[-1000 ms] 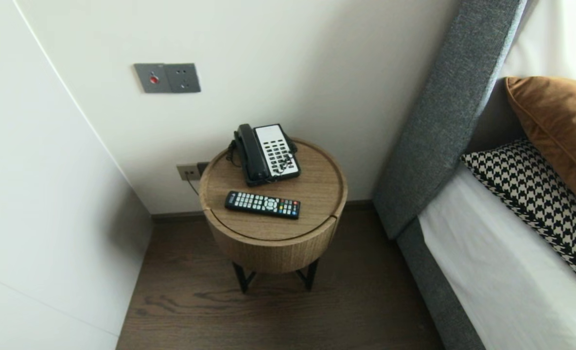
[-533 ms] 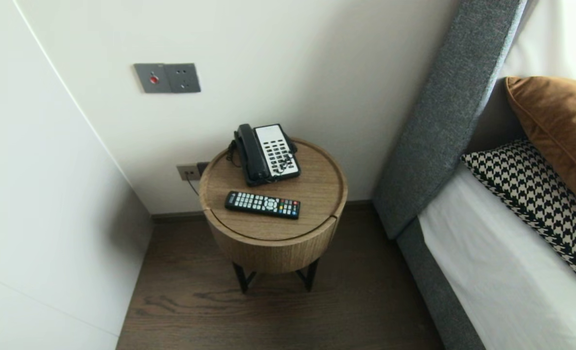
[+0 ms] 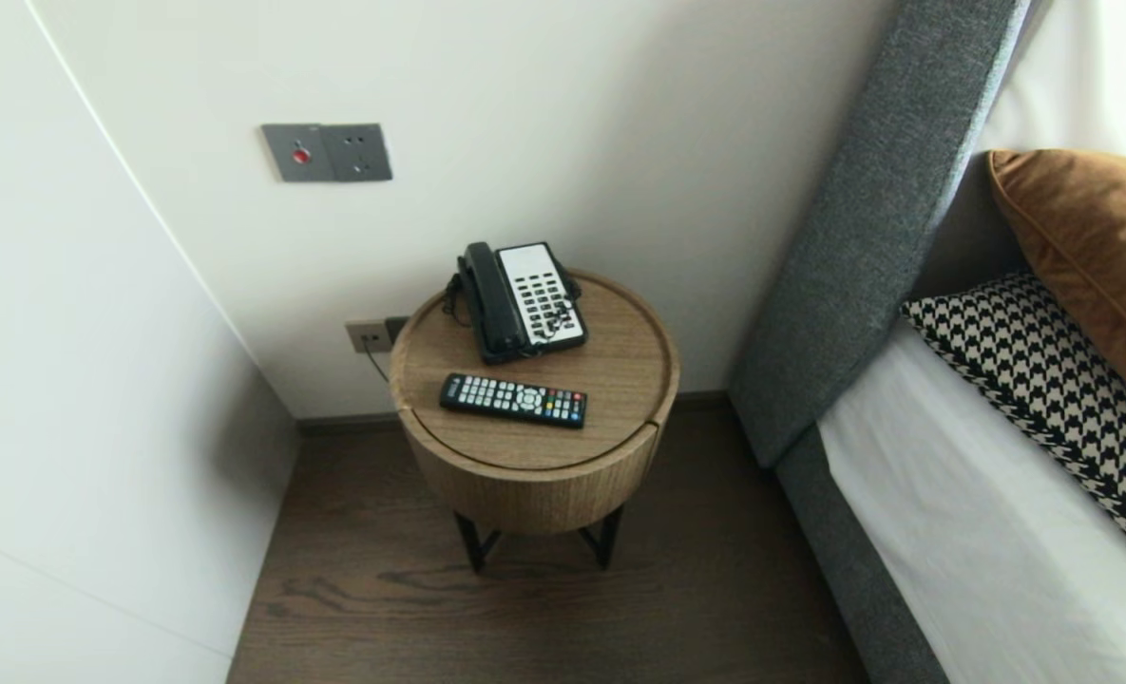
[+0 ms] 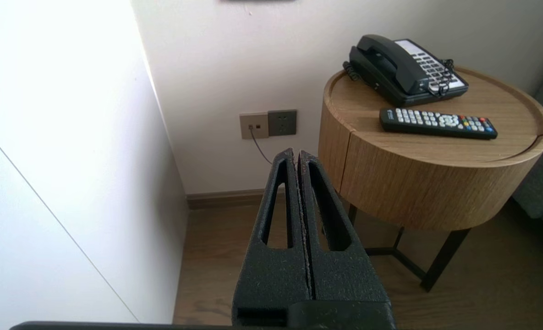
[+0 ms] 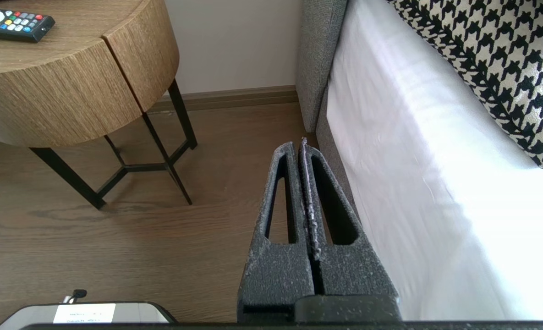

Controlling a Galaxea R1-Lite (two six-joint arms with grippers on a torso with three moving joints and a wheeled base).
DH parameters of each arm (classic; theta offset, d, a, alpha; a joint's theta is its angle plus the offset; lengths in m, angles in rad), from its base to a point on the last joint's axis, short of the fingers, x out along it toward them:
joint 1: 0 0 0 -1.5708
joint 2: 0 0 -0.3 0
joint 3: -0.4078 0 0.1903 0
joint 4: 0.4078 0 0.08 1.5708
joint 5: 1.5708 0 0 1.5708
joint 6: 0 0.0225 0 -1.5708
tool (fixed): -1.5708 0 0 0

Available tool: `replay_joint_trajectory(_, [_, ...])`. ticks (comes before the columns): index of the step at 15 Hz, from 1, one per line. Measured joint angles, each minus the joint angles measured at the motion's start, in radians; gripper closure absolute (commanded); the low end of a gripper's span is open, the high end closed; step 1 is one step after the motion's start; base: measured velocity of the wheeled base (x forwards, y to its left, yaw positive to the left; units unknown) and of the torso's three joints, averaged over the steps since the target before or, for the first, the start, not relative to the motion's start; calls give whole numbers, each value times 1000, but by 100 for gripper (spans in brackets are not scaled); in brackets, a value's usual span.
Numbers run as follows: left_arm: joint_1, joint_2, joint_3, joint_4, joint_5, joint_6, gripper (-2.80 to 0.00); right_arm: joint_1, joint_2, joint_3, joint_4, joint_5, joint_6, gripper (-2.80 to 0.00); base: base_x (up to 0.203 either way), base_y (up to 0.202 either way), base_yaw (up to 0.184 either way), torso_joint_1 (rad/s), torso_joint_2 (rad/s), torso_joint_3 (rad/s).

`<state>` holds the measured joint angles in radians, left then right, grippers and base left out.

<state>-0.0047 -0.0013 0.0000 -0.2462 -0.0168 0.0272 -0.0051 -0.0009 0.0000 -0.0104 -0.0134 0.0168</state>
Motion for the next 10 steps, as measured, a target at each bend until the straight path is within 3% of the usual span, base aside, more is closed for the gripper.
replay_joint_trajectory(10, [0,0,0,0,0,0,0,0,0,0,0,0,0,0,0,0,0,0,0,0])
